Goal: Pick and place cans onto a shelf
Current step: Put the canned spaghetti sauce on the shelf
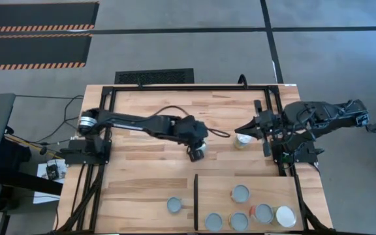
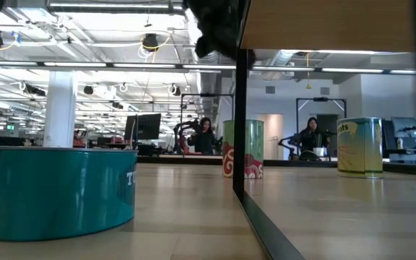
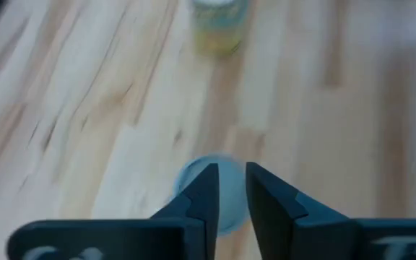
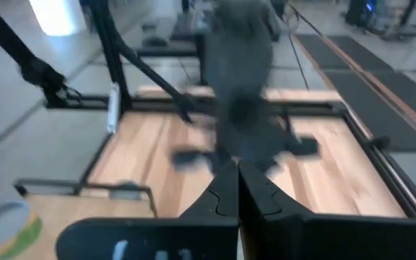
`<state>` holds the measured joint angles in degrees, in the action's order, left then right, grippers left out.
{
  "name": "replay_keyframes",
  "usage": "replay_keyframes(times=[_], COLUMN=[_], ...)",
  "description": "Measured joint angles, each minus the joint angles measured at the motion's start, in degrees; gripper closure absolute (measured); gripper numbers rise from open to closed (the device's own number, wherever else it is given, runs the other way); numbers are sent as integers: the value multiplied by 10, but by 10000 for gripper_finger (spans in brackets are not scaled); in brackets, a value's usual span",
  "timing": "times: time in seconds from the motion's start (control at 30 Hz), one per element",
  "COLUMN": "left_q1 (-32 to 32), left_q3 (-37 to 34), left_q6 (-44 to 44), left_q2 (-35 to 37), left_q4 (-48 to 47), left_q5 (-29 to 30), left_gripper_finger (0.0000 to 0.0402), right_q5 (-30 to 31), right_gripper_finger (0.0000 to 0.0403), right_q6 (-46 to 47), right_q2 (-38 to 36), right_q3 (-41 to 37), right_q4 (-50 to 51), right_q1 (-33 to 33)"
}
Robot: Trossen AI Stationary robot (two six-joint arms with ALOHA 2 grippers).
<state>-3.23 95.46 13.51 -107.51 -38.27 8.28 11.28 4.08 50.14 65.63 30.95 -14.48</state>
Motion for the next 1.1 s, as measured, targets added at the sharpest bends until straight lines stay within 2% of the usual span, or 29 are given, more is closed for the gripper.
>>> replay_keyframes(times=[0.17,0.3,0.4,0.63,0.8,0.97,1.1], left_q1=[-13,-24,-37,-71,-81,-85,-84], left_q3=[-150,-280,-357,-502,-567,-578,-578], left_q6=[29,76,104,130,174,187,178], left_q2=[105,188,234,292,298,297,297], left_q4=[158,311,391,517,623,637,633], left_q5=[-4,-4,6,60,55,60,61], left_gripper_finger=[394,396,398,401,401,401,401], right_q5=[17,6,1,-77,-128,-128,-128], right_gripper_finger=[394,395,395,390,384,375,339], right_q6=[0,0,1,-12,-12,-11,-25], right_q2=[17,53,85,177,248,314,355], right_q3=[-8,-13,-13,-13,-12,-12,-12], right_q4=[14,14,16,20,16,16,11], right_q1=[0,4,13,51,81,93,93])
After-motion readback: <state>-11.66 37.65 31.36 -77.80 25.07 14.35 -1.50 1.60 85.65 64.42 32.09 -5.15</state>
